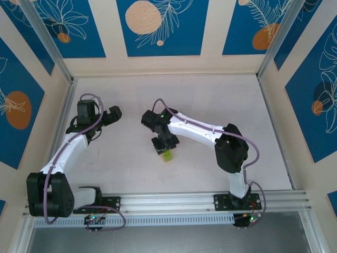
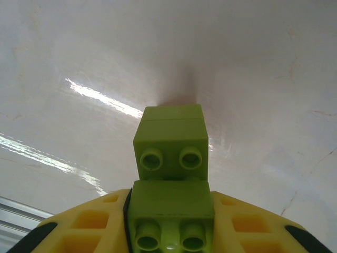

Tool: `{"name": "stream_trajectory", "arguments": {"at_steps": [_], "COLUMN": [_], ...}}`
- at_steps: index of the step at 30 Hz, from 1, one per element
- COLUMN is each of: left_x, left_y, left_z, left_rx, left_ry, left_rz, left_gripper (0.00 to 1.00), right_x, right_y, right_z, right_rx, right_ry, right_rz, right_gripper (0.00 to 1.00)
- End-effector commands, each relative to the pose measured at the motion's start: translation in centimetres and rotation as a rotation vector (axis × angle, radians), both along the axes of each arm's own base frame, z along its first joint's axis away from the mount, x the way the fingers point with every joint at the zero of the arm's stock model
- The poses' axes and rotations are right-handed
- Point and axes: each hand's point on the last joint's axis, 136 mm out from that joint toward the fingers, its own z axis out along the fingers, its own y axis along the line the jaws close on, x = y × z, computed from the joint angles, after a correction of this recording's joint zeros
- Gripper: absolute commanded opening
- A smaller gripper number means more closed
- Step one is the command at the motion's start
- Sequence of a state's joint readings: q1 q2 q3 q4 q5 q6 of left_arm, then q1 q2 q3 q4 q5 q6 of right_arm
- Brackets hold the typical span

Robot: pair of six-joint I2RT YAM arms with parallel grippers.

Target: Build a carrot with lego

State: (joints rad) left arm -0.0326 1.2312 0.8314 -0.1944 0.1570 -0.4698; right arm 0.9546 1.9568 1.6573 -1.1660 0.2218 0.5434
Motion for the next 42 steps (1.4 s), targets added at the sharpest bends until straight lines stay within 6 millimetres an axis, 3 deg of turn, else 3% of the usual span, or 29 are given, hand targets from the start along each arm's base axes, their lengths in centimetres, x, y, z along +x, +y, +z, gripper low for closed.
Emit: {"name": "stream_trajectory", "arguments": {"at_steps": [1, 15, 35, 39, 42], "left_x": [0.4, 0.4, 0.4, 0.4, 0.5], "left_y": [0.1, 0.1, 0.2, 0.2, 0.2], "left_z": [1.2, 1.3, 1.2, 1.1, 1.1], "left_rx": [-0.011, -0.011, -0.008, -0.009, -0.009], "left_ry": [-0.04, -0.042, -0.04, -0.039, -0.04], "left_rz": [-0.002, -0.002, -0.001, -0.001, -0.001], "left_gripper": [0.97, 0.97, 0.97, 0.97, 0.97], "right_x": [-1.0, -0.7, -2.2, -1.5, -0.2], "right_y": [-1.4, -1.4, -1.4, -1.1, -0.2], "right_z": [-2.9, -2.5, -6.1, -5.0, -2.8], "right_rx": [-0.111, -0.123, -0.144, -0.129, -0.092], "right_ry": [0.053, 0.018, 0.159, 0.119, 0.052], "right_rz": [-0.013, 0.031, 0.056, 0.067, 0.125], "right_gripper": [0.33, 0.33, 0.33, 0.33, 0.33]}}
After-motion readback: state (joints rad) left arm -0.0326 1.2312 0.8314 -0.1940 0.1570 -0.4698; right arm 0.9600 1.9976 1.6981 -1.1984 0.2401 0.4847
